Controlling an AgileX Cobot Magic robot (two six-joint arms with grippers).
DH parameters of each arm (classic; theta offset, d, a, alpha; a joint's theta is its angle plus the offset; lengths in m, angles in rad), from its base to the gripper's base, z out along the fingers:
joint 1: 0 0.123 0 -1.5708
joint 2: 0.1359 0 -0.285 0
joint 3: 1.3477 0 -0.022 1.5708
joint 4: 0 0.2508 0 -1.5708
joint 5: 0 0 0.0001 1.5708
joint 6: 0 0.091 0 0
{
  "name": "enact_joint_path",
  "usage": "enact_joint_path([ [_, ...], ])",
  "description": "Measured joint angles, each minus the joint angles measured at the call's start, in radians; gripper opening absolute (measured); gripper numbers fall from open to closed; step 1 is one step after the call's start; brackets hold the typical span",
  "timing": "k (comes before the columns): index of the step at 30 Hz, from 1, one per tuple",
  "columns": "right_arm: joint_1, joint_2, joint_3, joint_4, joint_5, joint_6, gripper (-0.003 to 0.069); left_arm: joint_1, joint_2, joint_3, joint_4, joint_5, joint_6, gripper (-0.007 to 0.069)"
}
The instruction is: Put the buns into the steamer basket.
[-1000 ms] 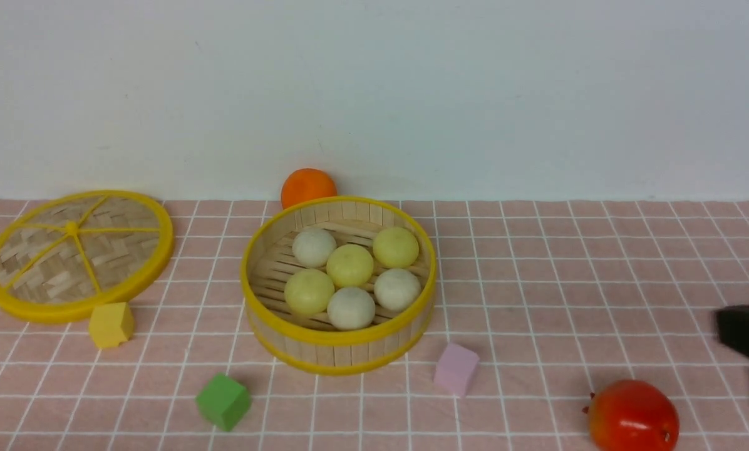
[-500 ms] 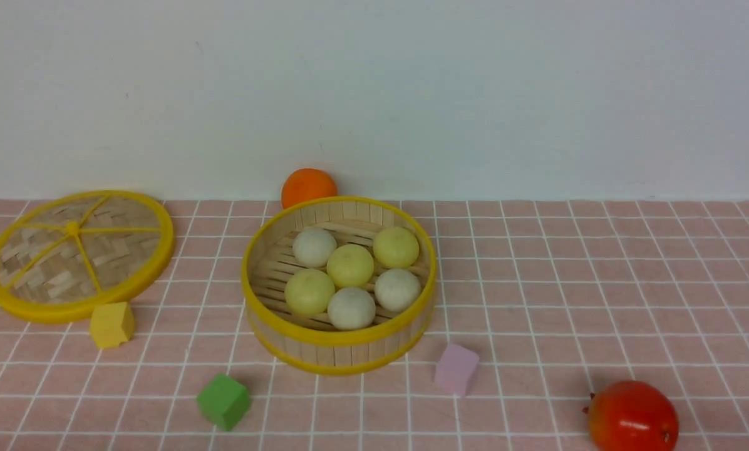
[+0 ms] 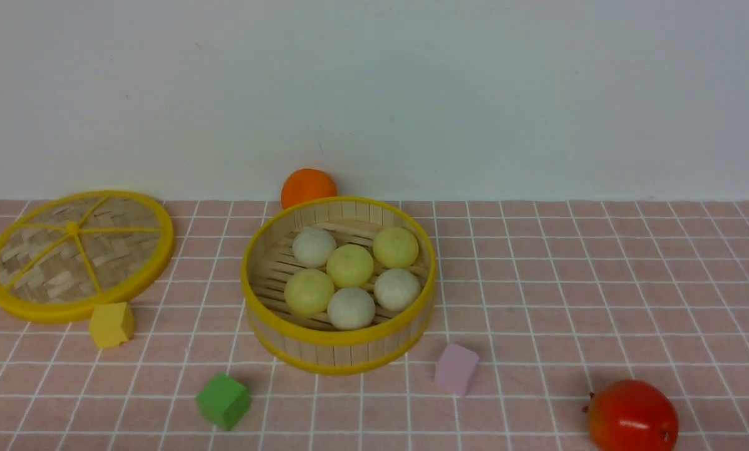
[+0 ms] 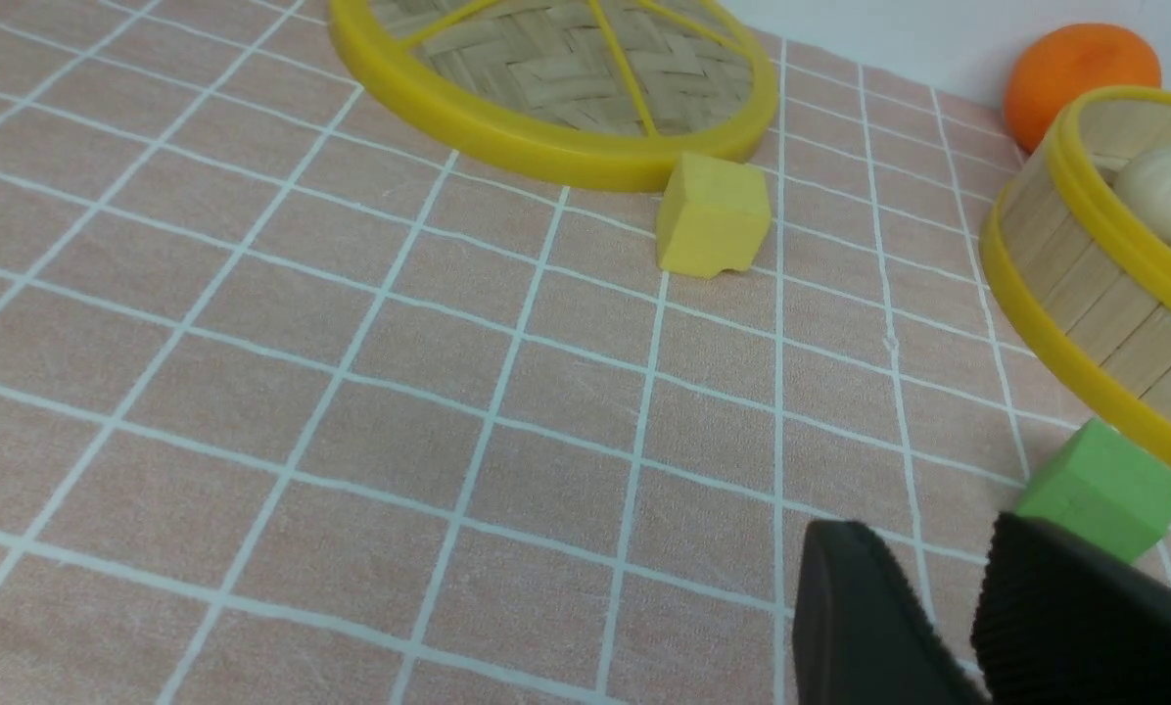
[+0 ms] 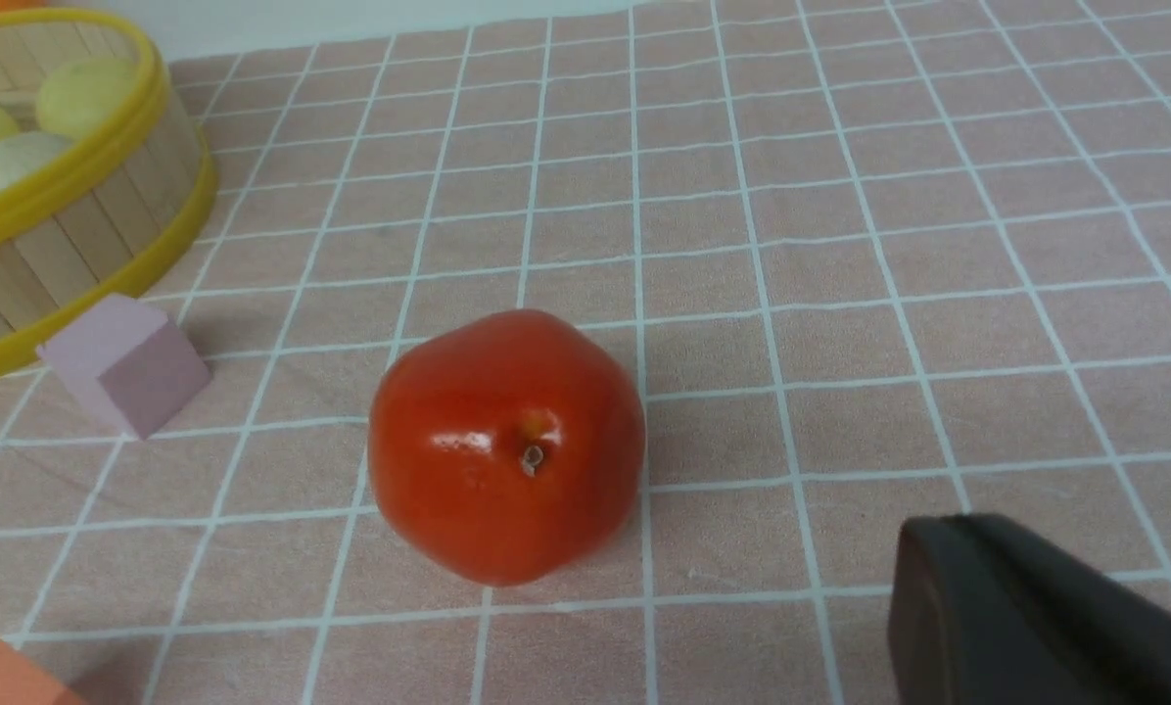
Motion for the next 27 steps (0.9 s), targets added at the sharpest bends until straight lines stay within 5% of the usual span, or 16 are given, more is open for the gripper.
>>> enact_joint_path([
  [27,0.0,0.0,0.001,0.001,-0.003,0.0,0.0048,0.0,0.0,0.0,0.0,0.0,0.0,0.0239],
])
